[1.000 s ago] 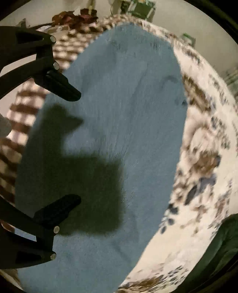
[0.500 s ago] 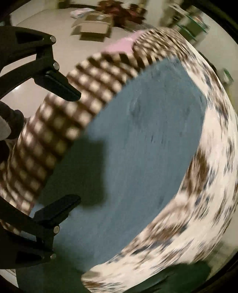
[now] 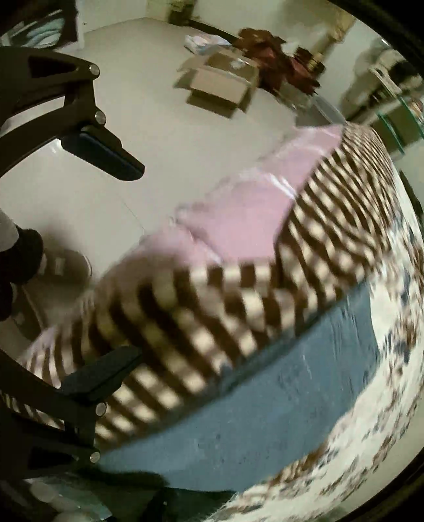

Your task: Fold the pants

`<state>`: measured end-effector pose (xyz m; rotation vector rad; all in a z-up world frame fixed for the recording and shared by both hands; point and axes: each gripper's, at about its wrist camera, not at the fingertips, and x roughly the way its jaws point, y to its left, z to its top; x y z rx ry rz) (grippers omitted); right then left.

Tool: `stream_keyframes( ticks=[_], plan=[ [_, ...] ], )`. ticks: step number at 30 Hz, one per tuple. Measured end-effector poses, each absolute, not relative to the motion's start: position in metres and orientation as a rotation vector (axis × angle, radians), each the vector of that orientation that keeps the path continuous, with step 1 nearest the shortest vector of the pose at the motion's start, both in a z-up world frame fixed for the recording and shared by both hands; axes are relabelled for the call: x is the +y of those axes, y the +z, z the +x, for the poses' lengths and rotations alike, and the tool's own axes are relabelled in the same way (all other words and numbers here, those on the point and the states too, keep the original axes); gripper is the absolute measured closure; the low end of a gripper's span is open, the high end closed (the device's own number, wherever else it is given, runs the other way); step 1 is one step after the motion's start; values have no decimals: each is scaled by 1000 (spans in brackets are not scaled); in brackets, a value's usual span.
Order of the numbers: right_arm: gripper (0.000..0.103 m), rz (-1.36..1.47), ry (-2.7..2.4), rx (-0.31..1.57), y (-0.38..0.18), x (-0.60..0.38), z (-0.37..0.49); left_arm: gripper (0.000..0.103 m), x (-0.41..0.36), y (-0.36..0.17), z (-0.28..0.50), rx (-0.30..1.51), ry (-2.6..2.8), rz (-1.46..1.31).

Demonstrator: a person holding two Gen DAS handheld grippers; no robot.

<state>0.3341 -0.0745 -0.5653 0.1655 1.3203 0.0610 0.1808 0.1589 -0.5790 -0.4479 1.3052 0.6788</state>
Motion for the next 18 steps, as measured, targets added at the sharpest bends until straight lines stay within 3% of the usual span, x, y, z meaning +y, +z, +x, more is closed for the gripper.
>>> stream_keyframes(
  ticks=[2,5,7,8,14,16,18],
  plan=[
    [94,83,31,1321,-575,-63,333,0,164,-580,172,1318,697,-449],
    [82,-1,6,1333,-573,-47,330,0,166,-580,167,1333,707,-444],
    [57,13,52,1366,-568,-36,326,0,164,-579,167,1339,704,-441],
    [52,76,143,1401,-565,-33,323,0,164,-578,168,1342,702,-444],
    [44,427,324,1462,-534,-90,319,0,145,-543,205,1284,606,-517],
    [34,455,250,1451,-528,-124,318,0,129,-532,234,1259,533,-521],
    [34,431,147,1472,-530,-160,320,0,105,-531,270,1262,454,-503]
  ],
)
